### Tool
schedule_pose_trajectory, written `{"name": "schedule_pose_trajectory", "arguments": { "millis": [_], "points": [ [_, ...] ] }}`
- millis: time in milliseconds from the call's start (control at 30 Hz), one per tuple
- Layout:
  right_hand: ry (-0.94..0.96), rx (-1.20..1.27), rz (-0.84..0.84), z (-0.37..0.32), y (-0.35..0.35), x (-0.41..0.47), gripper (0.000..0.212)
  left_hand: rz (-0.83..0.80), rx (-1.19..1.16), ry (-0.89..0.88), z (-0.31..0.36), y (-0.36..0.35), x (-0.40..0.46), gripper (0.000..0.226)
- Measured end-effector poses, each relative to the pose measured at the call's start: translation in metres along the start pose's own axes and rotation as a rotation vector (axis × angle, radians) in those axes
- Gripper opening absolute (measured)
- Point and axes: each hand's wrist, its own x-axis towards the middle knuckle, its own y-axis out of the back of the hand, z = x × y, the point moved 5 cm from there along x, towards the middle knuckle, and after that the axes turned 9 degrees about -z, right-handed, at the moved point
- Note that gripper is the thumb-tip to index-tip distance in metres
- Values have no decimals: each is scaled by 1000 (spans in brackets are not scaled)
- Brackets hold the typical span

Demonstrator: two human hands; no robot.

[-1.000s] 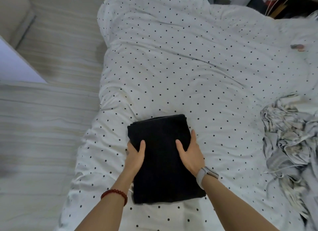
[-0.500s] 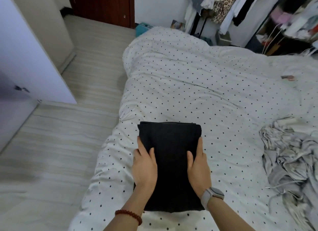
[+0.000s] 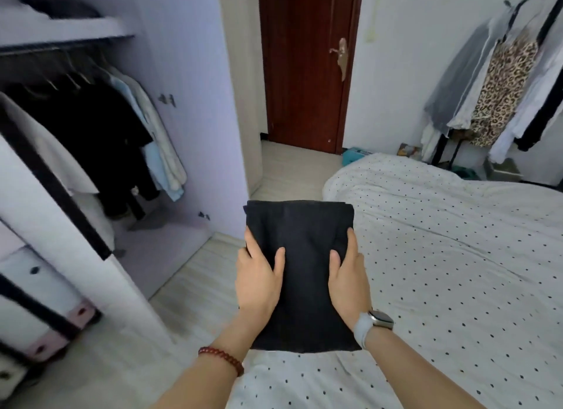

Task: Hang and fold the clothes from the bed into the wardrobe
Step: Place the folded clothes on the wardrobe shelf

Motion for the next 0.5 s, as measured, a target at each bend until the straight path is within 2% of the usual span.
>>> {"name": "schedule_pose_trajectory", "arguments": {
  "millis": [233,400,433,500],
  "points": [
    [243,136,-3,-145,-35,21,56,163,46,-57,-33,135,63,79],
    [322,305,3,-249,-85,63,55,239,73,-124,-60,230,127,82],
    [343,358,21,-289,-104,79,55,272,97,-159,-73,263,154,83],
    [370,358,56,-304,-103,90,55,295,100,-175,-68,279,168,84]
  ]
}}
